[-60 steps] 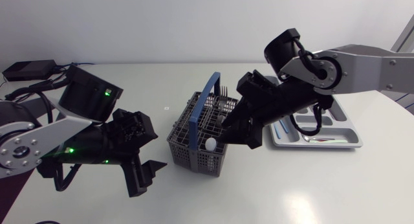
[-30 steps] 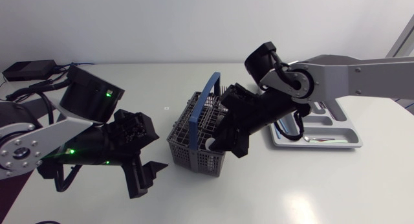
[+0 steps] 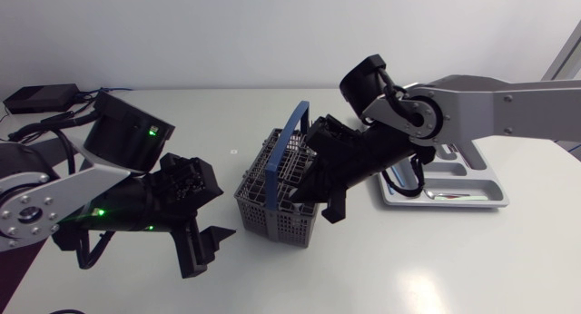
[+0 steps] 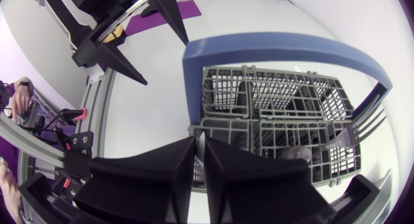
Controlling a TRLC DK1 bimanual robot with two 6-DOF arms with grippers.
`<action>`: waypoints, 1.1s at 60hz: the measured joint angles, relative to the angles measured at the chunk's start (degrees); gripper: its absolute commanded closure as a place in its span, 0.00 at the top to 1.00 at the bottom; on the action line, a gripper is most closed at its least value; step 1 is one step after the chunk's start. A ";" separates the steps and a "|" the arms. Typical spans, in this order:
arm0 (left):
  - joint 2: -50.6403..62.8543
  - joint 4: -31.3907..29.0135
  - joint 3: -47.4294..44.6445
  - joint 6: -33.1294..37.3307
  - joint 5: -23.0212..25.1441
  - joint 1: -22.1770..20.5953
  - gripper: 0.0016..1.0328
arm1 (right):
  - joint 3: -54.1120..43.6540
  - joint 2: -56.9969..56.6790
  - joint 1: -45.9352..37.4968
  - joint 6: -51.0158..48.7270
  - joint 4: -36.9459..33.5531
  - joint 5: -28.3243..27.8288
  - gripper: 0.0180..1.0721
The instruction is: Unload the cutlery basket into the drawer organizer.
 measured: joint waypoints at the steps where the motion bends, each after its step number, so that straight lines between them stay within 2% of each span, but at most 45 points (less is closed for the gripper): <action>1: 0.00 0.00 0.00 0.00 0.00 0.00 0.95 | 0.00 -0.24 0.00 0.00 0.00 -0.17 0.05; 16: 0.00 0.00 0.00 0.00 0.00 -0.33 0.95 | -0.02 -6.43 -0.24 1.86 -0.20 -3.43 0.05; 34: 0.02 0.02 0.00 0.00 0.00 -0.77 0.95 | -0.20 -13.59 -0.39 4.20 -0.81 -3.45 0.05; 48: 0.02 0.02 0.00 -0.02 0.00 -1.27 0.96 | -1.97 -21.18 -3.50 6.08 -0.81 -3.45 0.05; 54: 0.02 0.02 0.00 -0.02 -0.22 -1.79 0.96 | -3.65 -25.20 -8.74 6.91 -1.01 -2.38 0.05; 66: 0.02 0.02 0.00 -0.02 -0.22 -1.90 0.96 | -6.91 -27.69 -25.14 6.91 -1.70 2.75 0.05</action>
